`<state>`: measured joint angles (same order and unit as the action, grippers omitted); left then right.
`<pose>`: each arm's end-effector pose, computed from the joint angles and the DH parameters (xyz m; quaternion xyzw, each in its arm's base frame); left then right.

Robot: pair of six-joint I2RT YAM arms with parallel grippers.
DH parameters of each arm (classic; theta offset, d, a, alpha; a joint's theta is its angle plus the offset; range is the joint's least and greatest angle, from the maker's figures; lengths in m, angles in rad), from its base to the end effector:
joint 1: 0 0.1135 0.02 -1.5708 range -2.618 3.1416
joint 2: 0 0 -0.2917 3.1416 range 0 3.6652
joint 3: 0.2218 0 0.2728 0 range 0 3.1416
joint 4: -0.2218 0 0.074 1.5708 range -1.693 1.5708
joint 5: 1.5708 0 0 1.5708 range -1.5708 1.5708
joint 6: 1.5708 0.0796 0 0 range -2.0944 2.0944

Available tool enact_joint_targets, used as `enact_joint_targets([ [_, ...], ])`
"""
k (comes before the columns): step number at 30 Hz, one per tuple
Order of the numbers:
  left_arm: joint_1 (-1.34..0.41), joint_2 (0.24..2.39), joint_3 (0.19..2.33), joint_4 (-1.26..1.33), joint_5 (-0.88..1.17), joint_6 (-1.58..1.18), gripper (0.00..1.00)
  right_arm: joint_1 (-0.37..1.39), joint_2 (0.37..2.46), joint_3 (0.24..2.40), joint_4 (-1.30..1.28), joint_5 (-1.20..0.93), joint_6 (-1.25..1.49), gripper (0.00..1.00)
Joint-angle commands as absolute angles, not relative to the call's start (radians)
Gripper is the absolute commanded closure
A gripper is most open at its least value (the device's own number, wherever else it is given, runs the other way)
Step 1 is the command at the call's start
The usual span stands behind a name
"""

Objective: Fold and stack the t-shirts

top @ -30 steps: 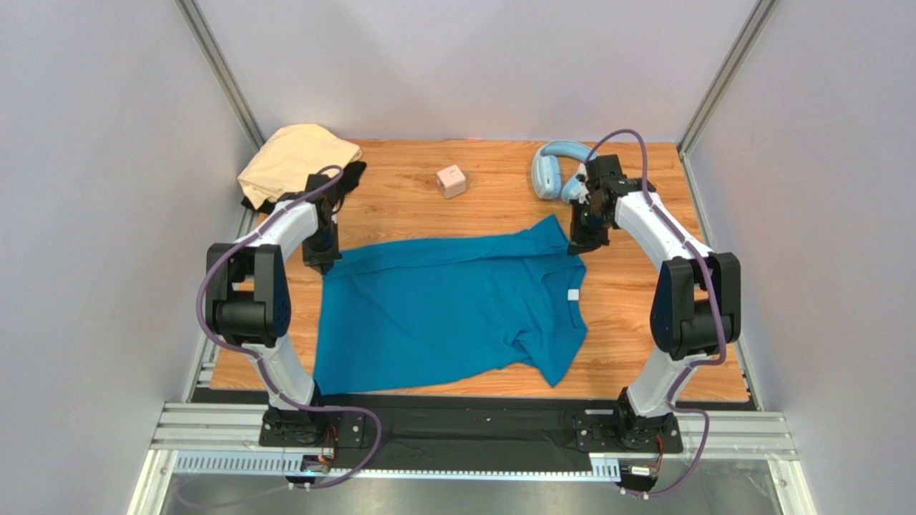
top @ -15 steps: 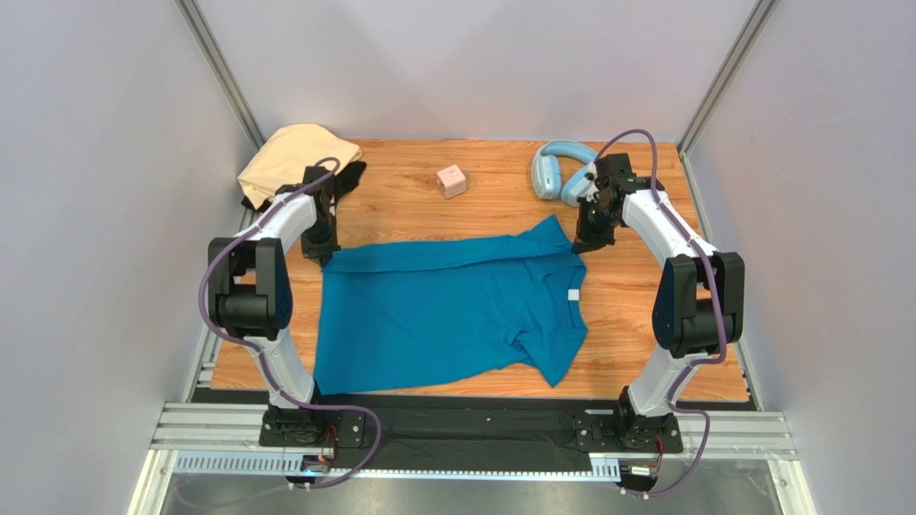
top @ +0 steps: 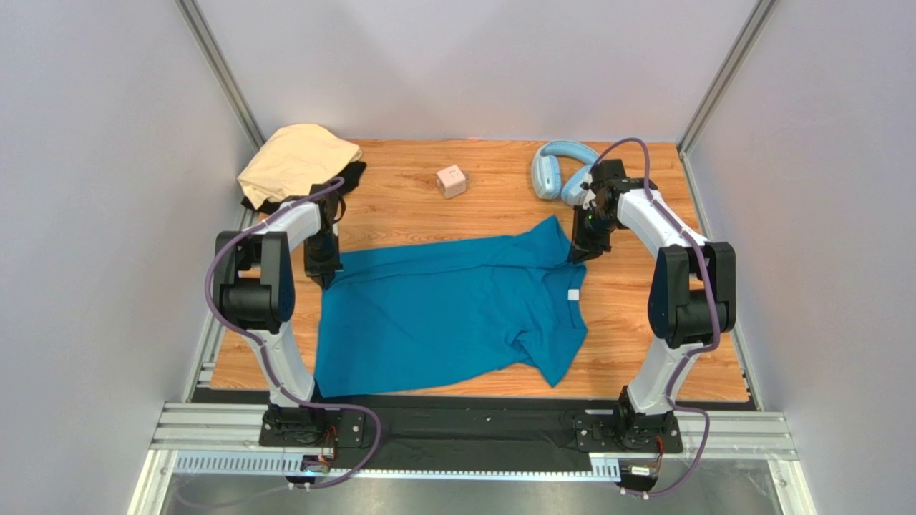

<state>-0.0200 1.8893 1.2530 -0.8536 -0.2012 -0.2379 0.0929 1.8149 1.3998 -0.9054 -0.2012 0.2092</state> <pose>0.3736 0.0084 0.1292 -0.1121 0.9878 0.0943 0.0528 0.3927 0.0526 0.1969 0.0449 0.9862 0.1172 0.1078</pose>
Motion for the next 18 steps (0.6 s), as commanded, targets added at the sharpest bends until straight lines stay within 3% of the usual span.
enact_joint_targets([
  [1,-0.012,1.911,1.285,-0.888,-0.218,-0.279,0.88,0.092,1.833,1.430,-0.951,-0.199,0.224,0.79],
  [8,-0.012,1.839,1.364,-0.900,-0.262,-0.285,0.76,0.091,1.764,1.495,-0.956,-0.176,0.230,0.71],
  [13,-0.014,1.775,1.393,-0.879,-0.204,-0.301,0.75,0.092,1.813,1.598,-0.927,-0.184,0.255,0.71],
  [16,-0.018,1.787,1.394,-0.850,-0.138,-0.304,0.83,0.095,1.922,1.670,-0.913,-0.230,0.273,0.72],
  [18,-0.026,1.822,1.397,-0.844,-0.101,-0.298,0.96,0.098,1.982,1.712,-0.904,-0.265,0.284,0.73],
])
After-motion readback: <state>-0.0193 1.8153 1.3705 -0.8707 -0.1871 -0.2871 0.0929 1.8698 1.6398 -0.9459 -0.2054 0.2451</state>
